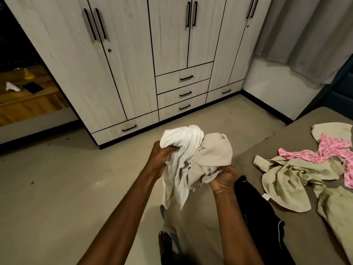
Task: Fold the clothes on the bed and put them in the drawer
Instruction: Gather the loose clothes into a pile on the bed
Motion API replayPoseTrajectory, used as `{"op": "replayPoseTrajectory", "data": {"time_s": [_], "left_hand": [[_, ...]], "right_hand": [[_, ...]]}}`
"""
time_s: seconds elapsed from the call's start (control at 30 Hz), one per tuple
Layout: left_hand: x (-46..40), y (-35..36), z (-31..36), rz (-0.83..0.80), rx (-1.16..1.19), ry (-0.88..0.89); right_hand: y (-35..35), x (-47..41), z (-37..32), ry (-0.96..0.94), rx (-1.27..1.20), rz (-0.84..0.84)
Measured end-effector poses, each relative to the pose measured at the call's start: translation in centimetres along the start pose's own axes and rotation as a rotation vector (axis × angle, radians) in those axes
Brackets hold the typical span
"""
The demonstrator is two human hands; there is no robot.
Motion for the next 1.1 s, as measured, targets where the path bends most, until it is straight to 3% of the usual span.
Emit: {"op": "replayPoseTrajectory", "data": {"time_s": [0.13, 0.33, 0.57, 0.7, 1.1], "left_hand": [[-6.5, 0.9, 1.8, -0.047, -0.083, 0.007], [-17.4, 1.3, 3.8, -0.035, -0.030, 0.000], [-29.5, 3.1, 3.3, -0.078, 0.056, -0.064], [-38.5, 5.7, 3.3, -0.207, 0.038, -0.087], [-55.1, 15.8, 5.0, -0.532, 0.031, -0.067]], "right_hand": [[6.6, -5.5, 0.7, -0.029, -0.093, -0.055], [11.7, -13.1, -2.0, -0.214, -0.100, 0.061], [14.8, -22.9, -4.0, -0.251, -0.177, 0.154], [14.5, -30.3, -6.7, -0.446, -0.232, 0.339], [18.3, -42.2, -14.5, -0.695, -0.407, 0.395]]}}
Point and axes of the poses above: each hand's wrist, its own x-axis away from the middle knuckle, its own y-axis out of the palm, z = x × y, the point moved 10 cm from there along -x, towards the middle knuckle, and after that the axes turned 14 degrees about z, right-handed, at the moved point
